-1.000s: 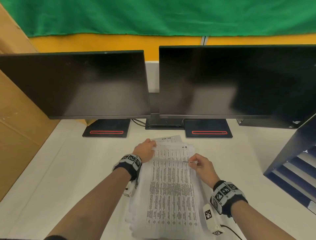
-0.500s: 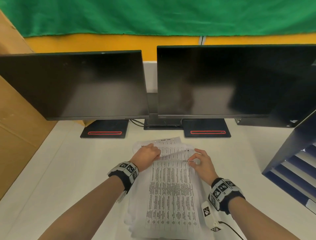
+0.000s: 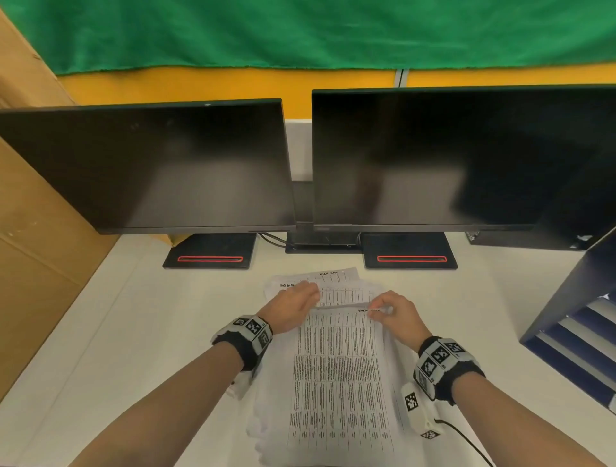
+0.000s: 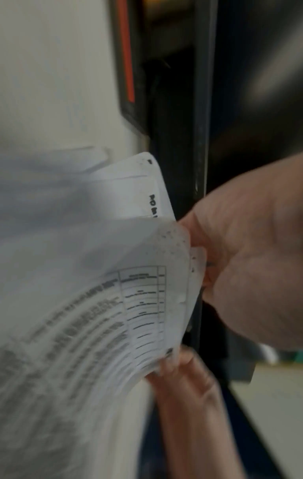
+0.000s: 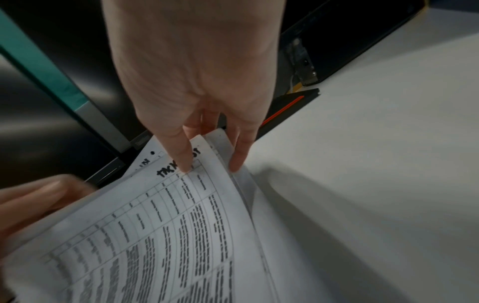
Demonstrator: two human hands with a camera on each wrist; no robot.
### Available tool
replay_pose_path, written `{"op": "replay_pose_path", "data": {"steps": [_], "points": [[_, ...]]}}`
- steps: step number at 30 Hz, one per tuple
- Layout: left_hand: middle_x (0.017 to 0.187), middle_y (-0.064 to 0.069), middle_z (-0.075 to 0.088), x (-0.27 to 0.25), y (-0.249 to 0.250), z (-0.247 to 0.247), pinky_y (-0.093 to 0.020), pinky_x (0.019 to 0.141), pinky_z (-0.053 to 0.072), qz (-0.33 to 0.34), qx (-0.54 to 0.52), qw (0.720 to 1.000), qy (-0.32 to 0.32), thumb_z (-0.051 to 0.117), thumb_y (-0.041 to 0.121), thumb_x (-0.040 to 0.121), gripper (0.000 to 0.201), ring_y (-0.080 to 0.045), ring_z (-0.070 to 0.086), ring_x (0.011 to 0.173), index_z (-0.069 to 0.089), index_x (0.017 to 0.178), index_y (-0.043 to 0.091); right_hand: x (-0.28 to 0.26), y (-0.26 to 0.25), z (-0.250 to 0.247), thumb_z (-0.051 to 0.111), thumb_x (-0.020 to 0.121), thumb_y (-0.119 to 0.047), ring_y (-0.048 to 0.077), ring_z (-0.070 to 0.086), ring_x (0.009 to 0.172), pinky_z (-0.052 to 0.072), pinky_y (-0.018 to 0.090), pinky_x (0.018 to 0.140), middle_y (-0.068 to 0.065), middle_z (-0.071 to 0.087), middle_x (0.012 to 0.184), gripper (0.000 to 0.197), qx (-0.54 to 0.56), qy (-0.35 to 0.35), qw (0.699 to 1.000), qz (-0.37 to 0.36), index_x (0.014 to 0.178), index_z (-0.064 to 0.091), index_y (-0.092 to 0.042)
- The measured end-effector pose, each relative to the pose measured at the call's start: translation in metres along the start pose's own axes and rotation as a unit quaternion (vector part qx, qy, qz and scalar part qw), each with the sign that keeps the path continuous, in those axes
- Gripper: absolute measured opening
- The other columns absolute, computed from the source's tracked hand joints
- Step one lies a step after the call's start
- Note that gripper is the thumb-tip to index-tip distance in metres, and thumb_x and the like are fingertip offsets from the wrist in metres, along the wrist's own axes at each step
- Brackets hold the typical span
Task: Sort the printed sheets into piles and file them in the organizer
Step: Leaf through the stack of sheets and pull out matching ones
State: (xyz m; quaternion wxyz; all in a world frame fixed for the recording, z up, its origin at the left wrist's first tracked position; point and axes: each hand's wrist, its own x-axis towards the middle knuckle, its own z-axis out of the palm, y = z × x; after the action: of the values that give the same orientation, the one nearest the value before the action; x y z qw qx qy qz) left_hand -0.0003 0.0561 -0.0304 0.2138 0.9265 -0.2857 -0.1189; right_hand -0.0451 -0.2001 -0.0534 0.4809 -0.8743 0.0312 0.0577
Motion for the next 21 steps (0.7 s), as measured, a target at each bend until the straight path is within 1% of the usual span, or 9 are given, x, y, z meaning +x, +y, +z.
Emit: {"op": "replay_pose_path", "data": {"steps": [1, 3, 5, 8, 11, 14, 16, 18, 21], "points": [[0.113, -0.005, 0.049, 0.004, -0.003, 0.0, -0.031, 0.086, 0.045, -0.031, -0.014, 0.999, 0.013, 0.029, 0.027, 0.103, 0.027, -0.02, 0.056, 0.096, 0.05, 0.113, 0.014, -0.001, 0.0, 0.001, 0.07, 0.081, -0.008, 0.021, 0.059, 0.091, 0.043, 0.022, 0.082, 0.009, 0.065, 0.095, 0.004, -0.009, 0.0, 1.0, -0.009, 0.082, 0.068, -0.006], [0.13, -0.008, 0.037, 0.012, -0.006, 0.001, -0.032, 0.088, 0.048, -0.083, -0.011, 0.996, 0.016, 0.031, 0.019, 0.101, 0.032, -0.024, 0.057, 0.1, 0.043, 0.13, 0.013, -0.005, -0.001, 0.004, 0.069, 0.082, -0.009, 0.019, 0.06, 0.086, 0.044, 0.024, 0.077, 0.007, 0.066, 0.09, 0.004, -0.024, -0.005, 0.999, -0.023, 0.079, 0.067, -0.011], [0.134, -0.008, 0.031, 0.017, -0.006, 0.0, -0.028, 0.082, 0.048, -0.102, -0.012, 0.995, 0.004, 0.036, 0.014, 0.098, 0.036, -0.024, 0.058, 0.094, 0.041, 0.134, 0.013, -0.009, -0.001, 0.006, 0.068, 0.082, -0.008, 0.018, 0.059, 0.084, 0.045, 0.027, 0.079, 0.006, 0.064, 0.09, 0.012, -0.038, -0.009, 0.998, -0.04, 0.075, 0.065, -0.018], [0.122, -0.004, 0.042, 0.02, -0.003, -0.002, -0.029, 0.076, 0.047, -0.099, 0.04, 0.994, 0.006, 0.049, 0.016, 0.092, 0.025, -0.023, 0.058, 0.088, 0.05, 0.117, 0.014, -0.012, -0.001, 0.009, 0.068, 0.082, -0.008, 0.015, 0.057, 0.094, 0.045, 0.027, 0.087, 0.004, 0.058, 0.104, 0.009, -0.068, -0.01, 0.996, -0.062, 0.076, 0.066, -0.015], [0.107, -0.003, 0.048, 0.016, 0.0, -0.001, -0.025, 0.068, 0.046, -0.054, 0.132, 0.988, 0.053, 0.053, 0.025, 0.091, 0.013, -0.015, 0.052, 0.079, 0.057, 0.096, 0.014, -0.013, 0.001, 0.011, 0.067, 0.083, -0.013, 0.013, 0.055, 0.103, 0.046, 0.029, 0.093, -0.002, 0.047, 0.122, 0.006, -0.1, -0.011, 0.993, -0.062, 0.078, 0.066, -0.016], [0.111, -0.001, 0.047, 0.009, -0.001, 0.004, -0.02, 0.068, 0.043, 0.033, 0.179, 0.98, 0.078, 0.055, 0.029, 0.092, 0.018, -0.015, 0.052, 0.09, 0.063, 0.092, 0.013, -0.014, 0.0, 0.014, 0.065, 0.085, -0.014, 0.011, 0.055, 0.104, 0.046, 0.029, 0.093, -0.007, 0.039, 0.131, 0.008, -0.115, -0.01, 0.99, -0.078, 0.078, 0.064, -0.018], [0.116, -0.001, 0.046, 0.003, 0.0, 0.008, -0.02, 0.074, 0.044, 0.064, 0.163, 0.982, 0.07, 0.055, 0.031, 0.093, 0.021, -0.015, 0.051, 0.099, 0.066, 0.095, 0.014, -0.014, -0.001, 0.016, 0.063, 0.086, -0.013, 0.011, 0.054, 0.104, 0.045, 0.029, 0.094, -0.008, 0.041, 0.129, 0.01, -0.12, -0.011, 0.989, -0.086, 0.078, 0.062, -0.02], [0.121, 0.0, 0.047, 0.0, 0.002, 0.011, -0.026, 0.086, 0.048, 0.062, 0.139, 0.987, 0.048, 0.053, 0.036, 0.093, 0.026, -0.014, 0.049, 0.105, 0.069, 0.099, 0.015, -0.015, -0.002, 0.018, 0.062, 0.086, -0.012, 0.011, 0.054, 0.102, 0.045, 0.029, 0.094, -0.005, 0.049, 0.122, 0.011, -0.126, -0.017, 0.988, -0.087, 0.079, 0.061, -0.02], [0.135, 0.003, 0.04, 0.002, 0.009, 0.009, -0.027, 0.091, 0.045, 0.0, 0.05, 0.998, 0.023, 0.044, 0.037, 0.097, 0.035, -0.014, 0.051, 0.109, 0.07, 0.099, 0.014, -0.014, -0.001, 0.02, 0.06, 0.086, -0.009, 0.015, 0.056, 0.096, 0.047, 0.034, 0.091, 0.0, 0.06, 0.105, 0.007, -0.125, -0.017, 0.988, -0.088, 0.084, 0.065, -0.014]]}}
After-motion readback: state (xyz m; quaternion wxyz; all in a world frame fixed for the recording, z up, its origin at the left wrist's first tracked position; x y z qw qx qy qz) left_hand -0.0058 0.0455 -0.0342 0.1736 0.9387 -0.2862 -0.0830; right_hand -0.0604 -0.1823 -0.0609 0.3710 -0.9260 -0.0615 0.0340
